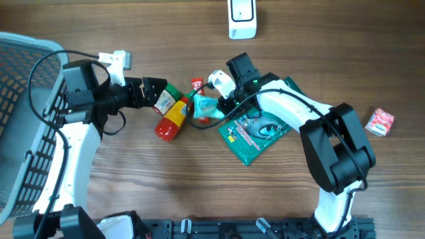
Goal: Scan the item barcode
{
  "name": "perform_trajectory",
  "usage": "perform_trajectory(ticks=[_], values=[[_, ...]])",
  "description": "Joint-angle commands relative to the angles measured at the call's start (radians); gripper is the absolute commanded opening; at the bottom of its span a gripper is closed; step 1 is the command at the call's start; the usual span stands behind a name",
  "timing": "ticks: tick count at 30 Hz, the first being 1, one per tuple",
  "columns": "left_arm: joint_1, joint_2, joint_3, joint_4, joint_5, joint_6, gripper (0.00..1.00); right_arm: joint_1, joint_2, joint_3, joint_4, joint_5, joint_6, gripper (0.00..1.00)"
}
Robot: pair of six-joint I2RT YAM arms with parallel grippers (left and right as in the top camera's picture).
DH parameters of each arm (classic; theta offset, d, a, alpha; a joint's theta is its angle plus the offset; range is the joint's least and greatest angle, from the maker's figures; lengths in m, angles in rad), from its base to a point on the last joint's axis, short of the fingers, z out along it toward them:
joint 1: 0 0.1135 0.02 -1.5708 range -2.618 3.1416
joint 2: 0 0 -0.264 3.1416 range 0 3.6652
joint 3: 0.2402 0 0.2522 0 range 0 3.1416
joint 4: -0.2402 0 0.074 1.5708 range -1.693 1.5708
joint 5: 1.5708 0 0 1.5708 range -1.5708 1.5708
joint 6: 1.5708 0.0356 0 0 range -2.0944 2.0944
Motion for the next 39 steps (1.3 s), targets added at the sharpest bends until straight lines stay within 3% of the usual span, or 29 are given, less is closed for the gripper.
perform_trajectory(ticks=[1,5,9,15,20,22,23,25,30,32,33,35,36,39], values=[[0.003,-0.015,0.000,-0.006,0.016,0.023,1.00,-0.029,0.002,0.007,-0.092,-0.227,-0.002,0.04],[-0.025,-0.016,0.000,-0.060,-0.011,0.033,1.00,-0.116,-0.113,0.009,-0.188,-0.583,-0.088,0.04],[-0.154,-0.027,0.000,-0.087,-0.018,0.130,1.00,-0.198,-0.127,0.009,-0.247,-0.749,-0.129,0.04],[-0.314,-0.026,0.000,-0.046,-0.018,0.111,1.00,-0.221,-0.127,0.009,-0.269,-0.774,-0.134,0.04],[-0.320,-0.019,0.000,0.031,-0.014,-0.060,1.00,-0.221,-0.127,0.009,-0.278,-0.775,-0.135,0.04],[-0.321,-0.009,0.000,0.031,-0.014,-0.116,0.94,-0.221,-0.127,0.009,-0.278,-0.777,-0.135,0.04],[-0.321,-0.006,0.000,0.030,-0.020,-0.095,0.94,-0.221,-0.127,0.009,-0.282,-0.777,-0.135,0.04],[-0.321,-0.009,0.000,0.028,-0.053,0.113,0.99,-0.221,-0.127,0.009,-0.293,-0.777,-0.137,0.04],[-0.321,-0.009,0.000,-0.059,-0.068,0.473,1.00,-0.221,-0.127,0.009,-0.297,-0.777,-0.137,0.04],[-0.321,-0.009,0.000,-0.076,-0.019,0.483,1.00,-0.221,-0.127,0.009,-0.294,-0.774,-0.137,0.04],[-0.321,-0.009,0.000,-0.072,0.073,0.469,1.00,-0.221,-0.127,0.009,-0.288,-0.774,-0.137,0.04],[-0.321,-0.009,0.000,-0.035,0.159,0.394,1.00,-0.221,-0.127,0.009,-0.288,-0.774,-0.138,0.04],[-0.321,-0.009,0.000,-0.005,0.190,0.324,1.00,-0.221,-0.127,0.009,-0.288,-0.774,-0.138,0.04],[-0.319,-0.008,0.000,-0.003,0.223,0.320,1.00,-0.221,-0.127,0.009,-0.288,-0.774,-0.142,0.04]])
